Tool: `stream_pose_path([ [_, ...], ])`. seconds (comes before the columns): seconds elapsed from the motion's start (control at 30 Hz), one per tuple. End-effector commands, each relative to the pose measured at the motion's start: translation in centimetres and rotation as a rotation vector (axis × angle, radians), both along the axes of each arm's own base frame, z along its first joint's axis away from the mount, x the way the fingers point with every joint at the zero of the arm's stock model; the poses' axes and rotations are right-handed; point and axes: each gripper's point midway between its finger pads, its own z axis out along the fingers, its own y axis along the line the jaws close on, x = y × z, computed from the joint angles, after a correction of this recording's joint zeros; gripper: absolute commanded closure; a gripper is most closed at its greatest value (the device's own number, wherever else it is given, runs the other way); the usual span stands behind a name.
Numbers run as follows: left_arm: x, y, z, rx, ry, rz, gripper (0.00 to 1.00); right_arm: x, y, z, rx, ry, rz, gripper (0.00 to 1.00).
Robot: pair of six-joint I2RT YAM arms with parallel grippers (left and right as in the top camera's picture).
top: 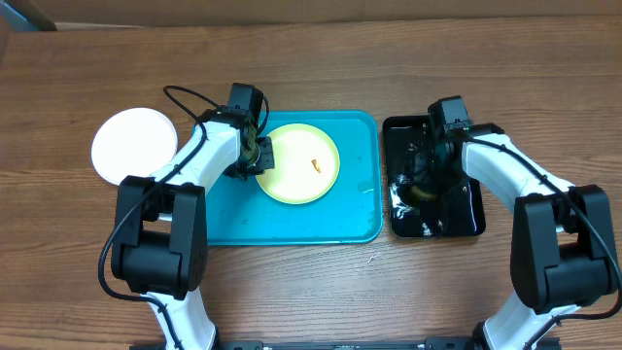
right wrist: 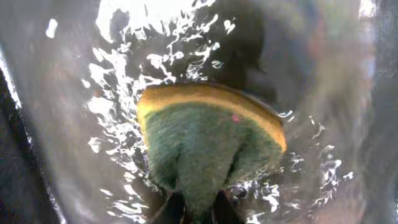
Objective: Clean dirty plates on tray and stack at the side
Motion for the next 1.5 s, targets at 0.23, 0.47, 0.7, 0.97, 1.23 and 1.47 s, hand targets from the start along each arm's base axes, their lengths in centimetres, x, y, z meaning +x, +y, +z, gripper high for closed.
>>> stream_pose_path([
  [0.23, -0.6, 0.5, -1.4, 0.026, 0.028, 0.01, 0.74, 2.7, 0.0, 4.8, -0.018, -0.059, 0.003, 0.96],
  [0.47, -0.7, 0.5, -1.4, 0.026, 0.031, 0.01, 0.95, 2.6, 0.7, 4.8, 0.02, -0.057, 0.027, 0.96],
  [0.7, -1.1, -0.1, -1.5, -0.013, 0.051, 0.003, 0.96, 3.2, 2.4, 6.3, 0.084, -0.08, 0.128, 0.96],
  [0.97, -0.2, -0.2, -1.3, -0.018, 0.017, 0.004, 0.83, 3.6, 0.8, 7.6, -0.108, -0.093, 0.135, 0.96],
  [1.23, -0.9, -0.6, -1.4, -0.022, 0.042, -0.005, 0.96, 3.0, 0.4, 7.8, -0.216, -0.085, 0.158, 0.96],
  [1.47, -1.0, -1.2, -1.4, -0.057, 0.048, -0.01, 0.96, 4.4, 3.5, 10.7, -0.139, -0.149, 0.204, 0.96],
])
